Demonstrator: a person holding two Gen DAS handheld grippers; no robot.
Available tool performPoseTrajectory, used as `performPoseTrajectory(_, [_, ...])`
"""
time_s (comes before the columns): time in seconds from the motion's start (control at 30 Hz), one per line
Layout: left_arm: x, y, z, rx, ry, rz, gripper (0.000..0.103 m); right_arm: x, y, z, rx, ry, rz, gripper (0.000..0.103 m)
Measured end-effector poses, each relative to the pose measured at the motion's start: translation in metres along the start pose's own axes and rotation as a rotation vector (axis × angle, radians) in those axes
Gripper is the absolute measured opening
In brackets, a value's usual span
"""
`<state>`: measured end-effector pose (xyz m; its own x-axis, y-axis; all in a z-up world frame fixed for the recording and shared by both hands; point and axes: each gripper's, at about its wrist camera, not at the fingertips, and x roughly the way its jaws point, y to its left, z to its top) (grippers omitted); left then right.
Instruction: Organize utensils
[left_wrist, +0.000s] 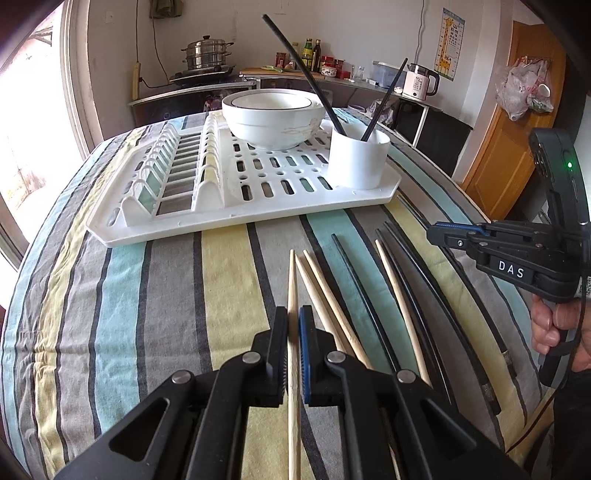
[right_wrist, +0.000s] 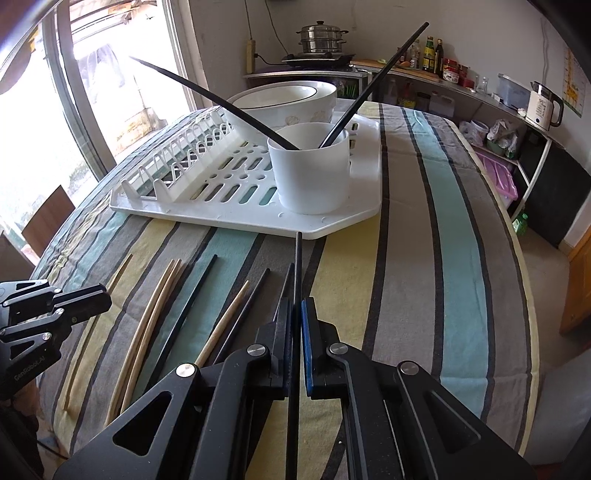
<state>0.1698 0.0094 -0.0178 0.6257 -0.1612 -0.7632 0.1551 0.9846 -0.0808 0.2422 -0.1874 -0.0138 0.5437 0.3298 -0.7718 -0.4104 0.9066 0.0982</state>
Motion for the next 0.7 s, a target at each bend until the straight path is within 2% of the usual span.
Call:
performPoseTrajectory(0.37, [-0.040, 0.003, 0.019, -0.013, -0.108, -0.012, 0.006, -0.060, -0.006, 0.013, 0.062, -0.197, 0.046, 0.005])
performPoseTrajectory(0.7, [-0.065, 0.006, 0.029, -0.029, -0.172, -0.033, 0.007, -0.088, -0.008, 0.015, 0.072, -0.272, 0.044, 0.005])
